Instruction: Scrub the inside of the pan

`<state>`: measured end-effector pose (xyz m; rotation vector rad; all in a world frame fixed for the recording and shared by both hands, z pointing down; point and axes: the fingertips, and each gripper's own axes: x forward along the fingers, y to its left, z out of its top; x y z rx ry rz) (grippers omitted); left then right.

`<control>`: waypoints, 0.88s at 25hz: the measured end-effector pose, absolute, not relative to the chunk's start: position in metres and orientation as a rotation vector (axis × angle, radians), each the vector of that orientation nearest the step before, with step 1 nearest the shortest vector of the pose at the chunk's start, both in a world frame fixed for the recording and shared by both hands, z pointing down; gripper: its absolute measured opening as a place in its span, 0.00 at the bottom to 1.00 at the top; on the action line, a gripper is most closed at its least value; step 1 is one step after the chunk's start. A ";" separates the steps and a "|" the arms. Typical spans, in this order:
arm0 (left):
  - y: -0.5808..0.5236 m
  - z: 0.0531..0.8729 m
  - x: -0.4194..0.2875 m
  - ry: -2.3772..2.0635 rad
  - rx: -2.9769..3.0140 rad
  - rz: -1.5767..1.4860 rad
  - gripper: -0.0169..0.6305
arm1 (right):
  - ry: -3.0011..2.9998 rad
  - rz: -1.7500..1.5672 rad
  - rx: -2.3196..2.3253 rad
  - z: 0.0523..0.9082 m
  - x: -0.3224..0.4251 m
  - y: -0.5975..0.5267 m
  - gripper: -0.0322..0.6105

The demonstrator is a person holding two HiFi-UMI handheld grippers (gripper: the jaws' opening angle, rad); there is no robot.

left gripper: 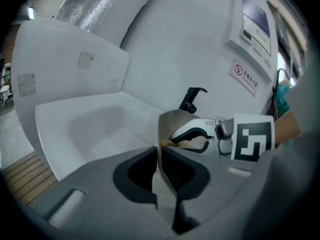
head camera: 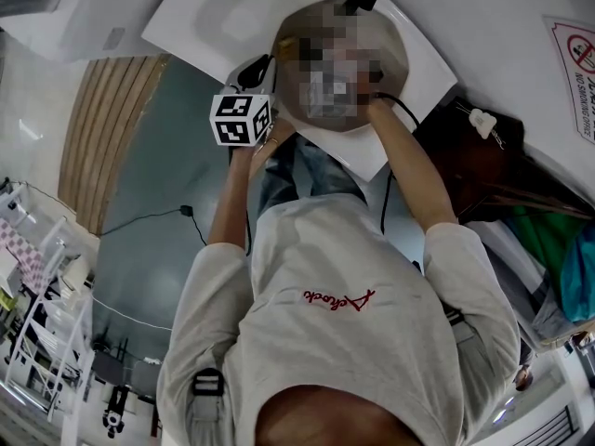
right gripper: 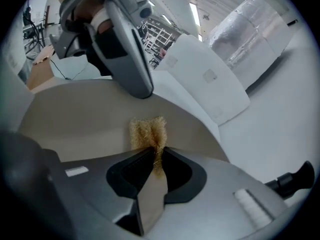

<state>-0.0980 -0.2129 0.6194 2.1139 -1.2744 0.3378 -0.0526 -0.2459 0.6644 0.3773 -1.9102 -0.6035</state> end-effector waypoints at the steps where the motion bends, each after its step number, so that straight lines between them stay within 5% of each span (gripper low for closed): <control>1: -0.213 0.619 -0.098 -1.275 2.113 0.338 0.07 | -1.908 -0.604 0.359 0.667 -0.053 -0.241 0.15; 22: -0.218 0.617 -0.096 -1.291 2.098 0.304 0.07 | -1.855 -0.578 0.043 0.688 -0.030 -0.139 0.15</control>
